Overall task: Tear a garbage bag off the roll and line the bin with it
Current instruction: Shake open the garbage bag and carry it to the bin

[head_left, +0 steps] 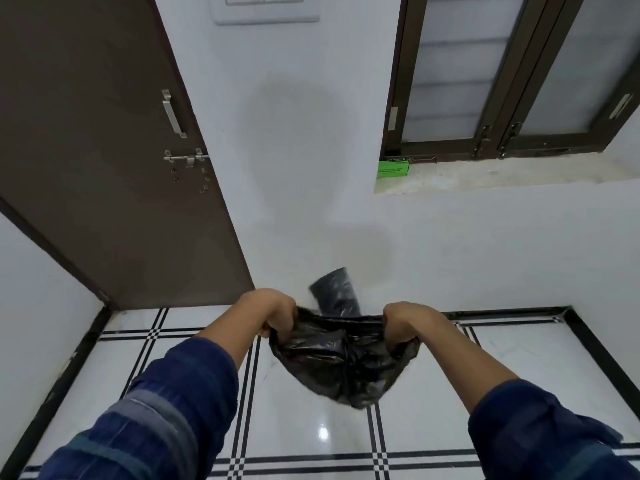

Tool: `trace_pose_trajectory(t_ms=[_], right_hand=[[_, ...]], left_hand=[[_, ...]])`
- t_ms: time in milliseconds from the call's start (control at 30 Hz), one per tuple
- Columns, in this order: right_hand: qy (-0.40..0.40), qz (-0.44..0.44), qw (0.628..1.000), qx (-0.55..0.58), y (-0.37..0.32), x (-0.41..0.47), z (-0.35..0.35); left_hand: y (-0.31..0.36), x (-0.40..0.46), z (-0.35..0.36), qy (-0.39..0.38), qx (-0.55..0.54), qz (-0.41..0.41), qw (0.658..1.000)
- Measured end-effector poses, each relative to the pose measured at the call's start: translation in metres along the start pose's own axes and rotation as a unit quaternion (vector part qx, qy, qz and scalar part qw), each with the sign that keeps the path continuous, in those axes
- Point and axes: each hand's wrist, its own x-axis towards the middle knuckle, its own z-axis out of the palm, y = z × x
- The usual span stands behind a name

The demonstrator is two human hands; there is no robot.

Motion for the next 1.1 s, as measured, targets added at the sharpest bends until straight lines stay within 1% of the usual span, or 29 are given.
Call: trace_pose_trajectory(t_ms=[33, 67, 133, 167, 200, 233, 267, 300, 333, 367, 400, 433, 467, 500, 533, 567, 633, 700, 733, 767, 800, 833, 867, 900, 933, 967, 1000, 1033, 1100], right_hand=[[0.038, 0.002, 0.999, 0.03, 0.001, 0.0, -0.003], [0.128, -0.005, 0.988, 0.088, 0.003, 0.002, -0.006], [0.37, -0.045, 0.902, 0.217, 0.0, 0.002, -0.006], [0.458, -0.082, 0.847, 0.257, -0.003, 0.003, -0.003], [0.496, -0.109, 0.809, 0.297, -0.004, 0.002, -0.001], [0.49, -0.12, 0.792, 0.343, -0.006, -0.001, 0.004], [0.461, -0.109, 0.814, 0.337, -0.003, 0.002, 0.013], [0.405, -0.088, 0.876, 0.249, 0.0, 0.005, 0.021], [0.294, -0.057, 0.948, 0.108, 0.003, 0.008, 0.026], [0.143, -0.037, 0.989, -0.018, 0.003, 0.005, 0.029], [-0.019, -0.03, 0.995, -0.091, 0.001, 0.003, 0.029], [-0.124, -0.025, 0.986, -0.106, -0.001, 0.001, 0.025], [-0.146, -0.021, 0.985, -0.085, -0.003, -0.002, 0.02], [-0.095, -0.01, 0.994, -0.051, -0.003, 0.0, 0.016], [0.016, 0.013, 1.0, 0.001, -0.002, 0.005, 0.011], [0.145, 0.038, 0.986, 0.077, -0.002, 0.008, 0.008], [0.373, 0.022, 0.904, 0.209, -0.005, 0.007, 0.002], [0.503, -0.074, 0.816, 0.275, -0.005, 0.009, 0.0], [0.511, -0.103, 0.79, 0.322, -0.006, 0.005, -0.002], [0.497, -0.106, 0.797, 0.328, -0.004, 0.007, 0.002], [0.446, -0.094, 0.849, 0.266, 0.0, 0.011, 0.007], [0.326, -0.063, 0.932, 0.143, 0.003, 0.012, 0.009], [0.172, -0.032, 0.984, 0.01, 0.004, 0.01, 0.012], [0.002, -0.017, 0.996, -0.089, 0.003, 0.007, 0.013], [-0.11, 0.007, 0.985, -0.132, 0.002, 0.006, 0.014], [-0.127, 0.016, 0.984, -0.123, 0.001, 0.003, 0.013], [-0.067, 0.023, 0.995, -0.067, 0.003, 0.005, 0.013], [0.037, 0.044, 0.998, 0.013, 0.006, 0.011, 0.01], [0.274, 0.041, 0.942, 0.187, 0.005, 0.016, 0.004]], left_hand=[[-0.001, 0.002, -0.001, 0.052, -0.038, -0.006, 0.998], [0.0, 0.003, -0.001, 0.164, -0.07, -0.015, 0.984], [0.008, 0.003, 0.0, 0.422, -0.096, -0.024, 0.901], [0.01, 0.004, 0.002, 0.508, -0.087, -0.01, 0.857], [0.011, 0.001, 0.002, 0.552, -0.075, 0.008, 0.83], [0.009, 0.002, 0.005, 0.56, -0.062, 0.025, 0.825], [0.006, 0.007, 0.008, 0.534, -0.047, 0.032, 0.843], [0.001, 0.01, 0.011, 0.472, -0.022, 0.034, 0.881], [-0.005, 0.011, 0.012, 0.365, 0.015, 0.037, 0.93], [-0.008, 0.01, 0.014, 0.224, 0.046, 0.031, 0.973], [-0.01, 0.007, 0.016, 0.076, 0.054, 0.015, 0.995], [-0.01, 0.006, 0.017, -0.009, 0.038, -0.001, 0.999], [-0.009, 0.007, 0.018, -0.002, 0.0, -0.005, 1.0], [-0.009, 0.009, 0.018, 0.072, -0.046, -0.003, 0.996], [-0.007, 0.01, 0.014, 0.18, -0.093, -0.008, 0.979], [-0.006, 0.011, 0.01, 0.279, -0.133, -0.017, 0.951], [-0.002, 0.006, 0.002, 0.413, -0.152, -0.005, 0.898], [-0.002, 0.0, -0.002, 0.515, -0.132, 0.029, 0.847], [-0.004, 0.003, -0.001, 0.548, -0.115, 0.043, 0.828], [-0.006, 0.005, 0.0, 0.546, -0.084, 0.042, 0.832], [-0.01, 0.009, 0.003, 0.49, -0.046, 0.03, 0.87], [-0.015, 0.012, 0.006, 0.385, 0.003, 0.017, 0.923], [-0.017, 0.01, 0.007, 0.235, 0.048, 0.008, 0.971], [-0.02, 0.009, 0.01, 0.07, 0.067, -0.001, 0.995], [-0.021, 0.007, 0.011, -0.042, 0.059, -0.008, 0.997], [-0.021, 0.007, 0.011, -0.068, 0.038, -0.01, 0.997], [-0.021, 0.008, 0.01, -0.019, 0.002, -0.008, 1.0], [-0.021, 0.011, 0.008, 0.09, -0.047, -0.01, 0.995], [-0.016, 0.011, 0.003, 0.342, -0.146, -0.025, 0.928]])
